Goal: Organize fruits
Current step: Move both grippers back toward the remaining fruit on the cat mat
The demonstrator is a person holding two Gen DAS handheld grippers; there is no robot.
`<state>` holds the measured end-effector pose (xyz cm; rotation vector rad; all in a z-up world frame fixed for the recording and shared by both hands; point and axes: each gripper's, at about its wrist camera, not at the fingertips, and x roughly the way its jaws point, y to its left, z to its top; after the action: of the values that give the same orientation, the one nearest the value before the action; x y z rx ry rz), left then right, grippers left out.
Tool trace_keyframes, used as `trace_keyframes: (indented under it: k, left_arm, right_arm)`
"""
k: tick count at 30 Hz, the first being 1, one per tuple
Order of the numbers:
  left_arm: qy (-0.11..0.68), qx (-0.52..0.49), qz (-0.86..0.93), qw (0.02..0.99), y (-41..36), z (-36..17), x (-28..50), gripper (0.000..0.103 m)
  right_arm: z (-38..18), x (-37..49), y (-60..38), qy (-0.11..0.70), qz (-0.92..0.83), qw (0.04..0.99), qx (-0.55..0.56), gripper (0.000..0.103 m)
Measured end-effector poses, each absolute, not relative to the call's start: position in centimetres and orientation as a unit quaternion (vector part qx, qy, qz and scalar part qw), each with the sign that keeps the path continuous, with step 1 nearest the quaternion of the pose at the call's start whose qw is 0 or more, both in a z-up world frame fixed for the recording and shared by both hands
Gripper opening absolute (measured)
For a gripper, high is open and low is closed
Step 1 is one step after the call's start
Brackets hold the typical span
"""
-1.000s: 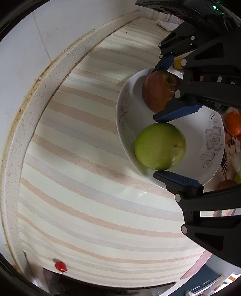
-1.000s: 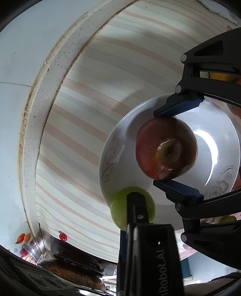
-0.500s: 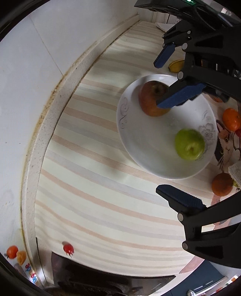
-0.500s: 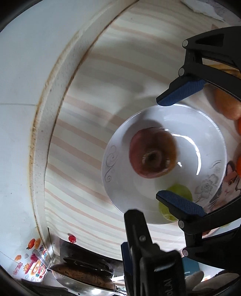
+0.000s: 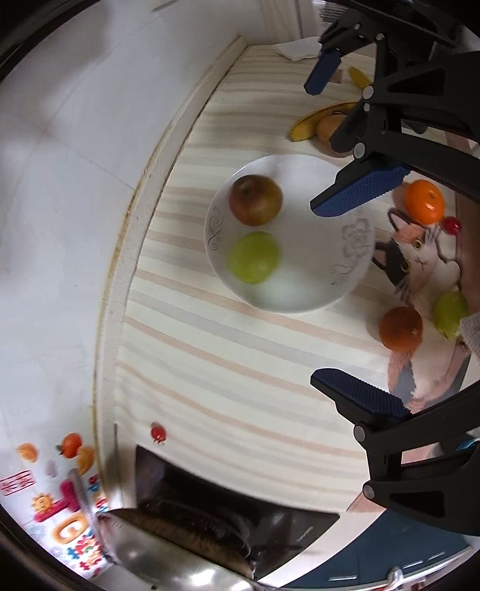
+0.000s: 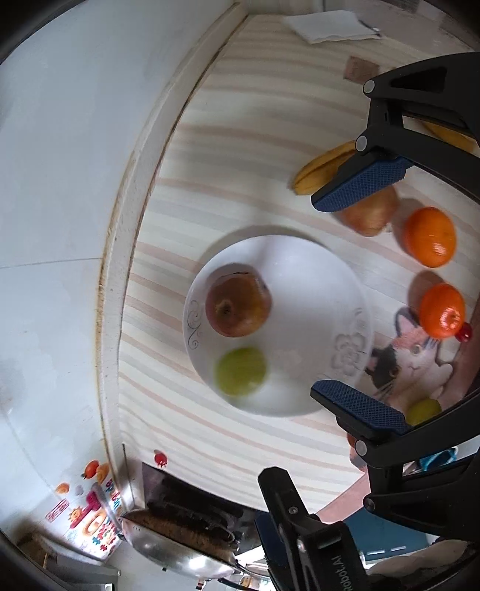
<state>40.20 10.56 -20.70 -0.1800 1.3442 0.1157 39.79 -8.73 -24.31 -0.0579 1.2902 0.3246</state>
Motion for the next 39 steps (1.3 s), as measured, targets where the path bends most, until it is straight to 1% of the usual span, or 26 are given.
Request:
trace_keyframes:
  k: [12,16,19,23,27,31,36,39]
  left_arm:
    - [0.580,-0.073,0.026,0.811,9.4,-15.5,34.8,0.084]
    - [0.577,-0.080,0.020,0.812,9.2,-15.1,33.4,0.084]
    - [0.582,-0.080,0.026,0.809,9.3,-15.8,31.8,0.084]
    - [0.601,-0.069,0.050,0.795,9.9,-18.7,29.8,0.084]
    - [0.652,-0.081,0.056,0.751,10.8,-24.0,28.1,0.084]
    - [0.701,-0.108,0.043,0.704,10.6,-28.7,26.6,0.084]
    - [0.736,-0.146,0.037,0.660,10.1,-33.1,25.6,0.084]
    - [0.742,-0.153,0.040,0.651,9.8,-34.5,25.5,0.084]
  right_arm:
    - [-19.9,33.7,-10.0,0.562,0.149,0.814,0.003,0.095]
    - [-19.8,32.1,-11.0,0.565,0.151,0.811,0.023,0.095]
    - [-21.2,30.7,-12.1,0.579,0.146,0.801,0.043,0.095]
    - [-25.0,29.4,-13.8,0.609,0.131,0.778,0.081,0.095]
    - [-30.1,28.3,-14.3,0.647,0.122,0.744,0.109,0.094]
    - [-33.5,27.9,-13.7,0.671,0.122,0.723,0.107,0.092]
    - [-35.5,28.0,-12.5,0.684,0.124,0.713,0.096,0.092]
    - [-36.3,28.2,-11.8,0.689,0.123,0.709,0.087,0.092]
